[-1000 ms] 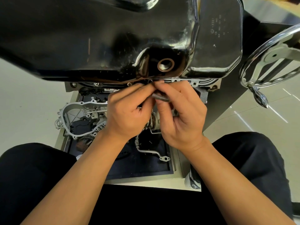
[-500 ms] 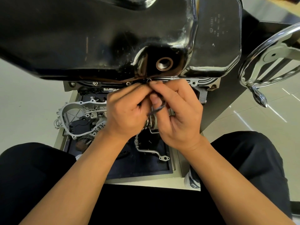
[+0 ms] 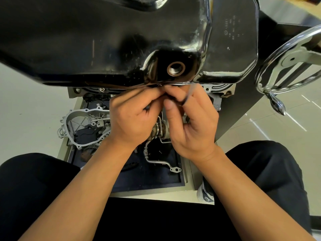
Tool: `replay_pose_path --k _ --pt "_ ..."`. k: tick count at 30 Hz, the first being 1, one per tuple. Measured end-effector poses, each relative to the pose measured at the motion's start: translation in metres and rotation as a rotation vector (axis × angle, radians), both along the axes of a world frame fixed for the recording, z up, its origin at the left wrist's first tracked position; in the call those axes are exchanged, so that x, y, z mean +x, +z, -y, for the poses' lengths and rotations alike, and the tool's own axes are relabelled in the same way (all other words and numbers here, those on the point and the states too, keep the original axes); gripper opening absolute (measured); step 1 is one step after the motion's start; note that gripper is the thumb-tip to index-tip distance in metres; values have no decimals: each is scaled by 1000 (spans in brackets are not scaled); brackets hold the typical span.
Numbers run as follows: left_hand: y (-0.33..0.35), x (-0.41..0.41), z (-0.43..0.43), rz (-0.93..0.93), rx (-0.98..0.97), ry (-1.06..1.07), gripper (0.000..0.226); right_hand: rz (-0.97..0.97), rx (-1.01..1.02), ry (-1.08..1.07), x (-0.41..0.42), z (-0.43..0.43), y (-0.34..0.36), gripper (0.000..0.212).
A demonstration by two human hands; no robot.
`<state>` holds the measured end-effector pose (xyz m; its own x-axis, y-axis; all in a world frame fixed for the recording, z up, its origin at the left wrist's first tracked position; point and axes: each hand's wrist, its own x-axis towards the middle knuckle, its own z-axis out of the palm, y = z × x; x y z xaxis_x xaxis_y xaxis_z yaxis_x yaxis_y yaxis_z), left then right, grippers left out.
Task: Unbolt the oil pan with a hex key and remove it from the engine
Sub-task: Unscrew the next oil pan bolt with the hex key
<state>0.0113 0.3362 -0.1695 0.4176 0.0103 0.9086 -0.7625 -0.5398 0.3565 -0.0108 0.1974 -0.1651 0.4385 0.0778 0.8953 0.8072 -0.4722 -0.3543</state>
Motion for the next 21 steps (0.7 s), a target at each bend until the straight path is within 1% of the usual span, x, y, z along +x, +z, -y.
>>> replay_pose_path --k 2,4,5,7,10,12,16,18,21 --pt "-2 1 -1 -20 -24 -2 17 2 12 -17 0 0 0 22" --pt "-4 0 -1 -31 -19 4 8 2 18 -18 -1 0 -1 17" --pt "-4 -1 0 -29 -14 12 8 3 14 -13 -2 1 -2 15" --pt "-3 -1 1 -19 15 2 12 -2 4 -7 -2 0 -2 14" --pt "-2 0 0 -34 74 -62 16 -24 -7 3 -2 -1 0 20" --pt "-2 0 0 -34 61 -49 16 -34 -23 6 -2 -2 0 22" --pt "-3 0 1 -30 5 7 8 -12 11 -16 -2 0 -1 26" --pt "-3 -1 0 -37 -3 0 8 9 16 -7 -2 1 -2 22" --pt "-1 -2 1 -40 32 -35 20 19 20 -11 -2 1 -2 17"
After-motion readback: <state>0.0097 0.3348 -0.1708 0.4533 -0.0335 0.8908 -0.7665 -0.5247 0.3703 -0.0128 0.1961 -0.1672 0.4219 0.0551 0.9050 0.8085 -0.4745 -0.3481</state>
